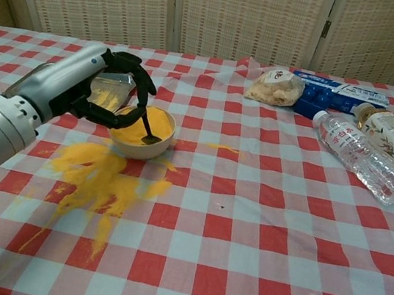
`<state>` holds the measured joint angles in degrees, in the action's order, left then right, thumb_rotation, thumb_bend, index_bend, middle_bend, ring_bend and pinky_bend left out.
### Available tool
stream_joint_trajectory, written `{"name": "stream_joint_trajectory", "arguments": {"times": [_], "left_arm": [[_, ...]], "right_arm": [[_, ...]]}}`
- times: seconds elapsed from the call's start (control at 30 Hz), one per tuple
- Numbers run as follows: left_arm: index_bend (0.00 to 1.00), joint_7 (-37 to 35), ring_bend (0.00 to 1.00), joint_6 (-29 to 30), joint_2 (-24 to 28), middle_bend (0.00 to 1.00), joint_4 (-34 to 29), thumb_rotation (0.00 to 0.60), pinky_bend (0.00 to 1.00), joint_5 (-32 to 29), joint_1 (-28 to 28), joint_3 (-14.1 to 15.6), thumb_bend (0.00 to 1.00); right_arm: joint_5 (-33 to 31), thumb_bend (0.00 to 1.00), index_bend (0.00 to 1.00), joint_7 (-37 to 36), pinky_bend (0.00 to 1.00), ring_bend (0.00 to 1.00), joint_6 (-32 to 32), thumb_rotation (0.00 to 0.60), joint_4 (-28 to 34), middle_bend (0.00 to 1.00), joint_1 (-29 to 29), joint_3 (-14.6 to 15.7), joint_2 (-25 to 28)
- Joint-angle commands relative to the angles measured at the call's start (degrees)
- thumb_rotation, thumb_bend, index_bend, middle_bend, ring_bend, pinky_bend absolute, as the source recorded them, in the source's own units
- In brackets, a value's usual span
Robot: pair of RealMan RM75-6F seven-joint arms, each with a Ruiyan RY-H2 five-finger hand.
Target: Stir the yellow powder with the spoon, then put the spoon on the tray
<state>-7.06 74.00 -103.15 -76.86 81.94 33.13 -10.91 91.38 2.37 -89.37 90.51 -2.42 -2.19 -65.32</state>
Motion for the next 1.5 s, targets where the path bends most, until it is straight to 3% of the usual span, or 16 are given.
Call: {"name": "stream_joint_trajectory", "arguments": {"times": [0.03, 0.73, 1.23, 1.5], "left_arm": [[0.81, 0.50, 0.07, -1.43, 0.31, 0.35, 0.19, 0.600, 0.05, -1.86, 0.37, -1.30, 0.70], [0.81, -1.55, 0.08, -0.48, -2.16, 0.36, 9.28, 0.600, 0.05, -2.29, 2.09, -4.12, 0.71], [0.81, -1.62, 0.08, 2.17, -1.57, 0.36, 9.09, 0.600, 0.05, -0.78, 2.07, -4.12, 0.70], [0.81, -1.23, 0.08, 3.00, 1.27, 0.37, 1.65, 0.600, 0.05, 0.39, 0.15, -1.68, 0.71]], "right_arm": [[-0.03, 0.06, 0.00, 0.05, 0.00, 0.00, 0.06, 0.600, -0.02, 0.00, -0.02, -0.01, -0.02], [-0.66, 0.06, 0.00, 0.58, 0.00, 0.00, 0.31, 0.600, -0.14, 0.00, -0.05, -0.26, -0.24], [-0.29, 0.06, 0.00, 0.41, 0.00, 0.00, -0.26, 0.600, 0.03, 0.00, 0.17, -0.20, -0.08], [0.28, 0.06, 0.00, 0.20, 0.00, 0.00, -0.57, 0.600, 0.16, 0.00, 0.29, 0.02, 0.05]]}}
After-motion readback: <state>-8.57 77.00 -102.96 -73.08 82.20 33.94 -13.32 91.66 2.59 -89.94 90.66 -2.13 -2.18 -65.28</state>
